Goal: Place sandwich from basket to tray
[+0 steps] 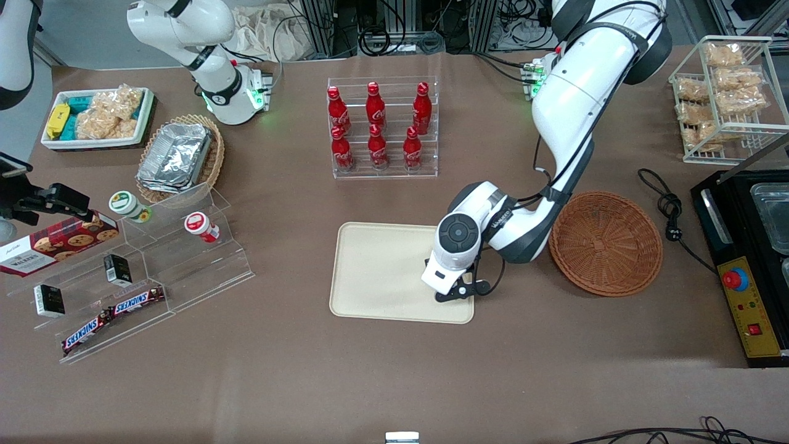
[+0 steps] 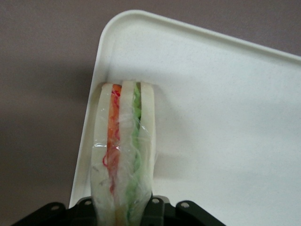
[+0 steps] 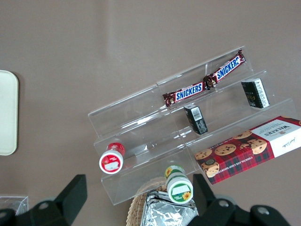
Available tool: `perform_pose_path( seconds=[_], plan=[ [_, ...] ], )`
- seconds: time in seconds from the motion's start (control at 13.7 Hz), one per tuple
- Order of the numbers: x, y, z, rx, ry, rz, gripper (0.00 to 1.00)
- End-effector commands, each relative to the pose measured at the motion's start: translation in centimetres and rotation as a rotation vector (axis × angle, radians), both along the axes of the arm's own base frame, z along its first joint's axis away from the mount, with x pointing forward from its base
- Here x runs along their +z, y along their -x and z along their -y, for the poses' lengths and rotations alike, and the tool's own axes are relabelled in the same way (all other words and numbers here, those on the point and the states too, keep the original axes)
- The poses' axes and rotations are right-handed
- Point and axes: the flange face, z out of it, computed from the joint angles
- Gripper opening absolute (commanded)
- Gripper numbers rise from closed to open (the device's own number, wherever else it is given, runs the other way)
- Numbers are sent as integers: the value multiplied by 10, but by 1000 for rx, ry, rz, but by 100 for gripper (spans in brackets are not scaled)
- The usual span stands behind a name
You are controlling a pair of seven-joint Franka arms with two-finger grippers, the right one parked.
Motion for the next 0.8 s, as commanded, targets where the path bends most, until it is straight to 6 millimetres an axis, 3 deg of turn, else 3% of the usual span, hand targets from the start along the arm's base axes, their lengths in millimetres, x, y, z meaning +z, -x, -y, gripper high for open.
perform_pose_path(
  seconds=[0.0,0.29,0.51,0.73],
  plan=[
    [47,-12,-2,17,-2,68,100],
    [117,-26,-39,66,-33,104,100],
    [171,-38,-103,115,-67,96,100],
    [219,-29,-171,128,-85,104,100]
  ],
)
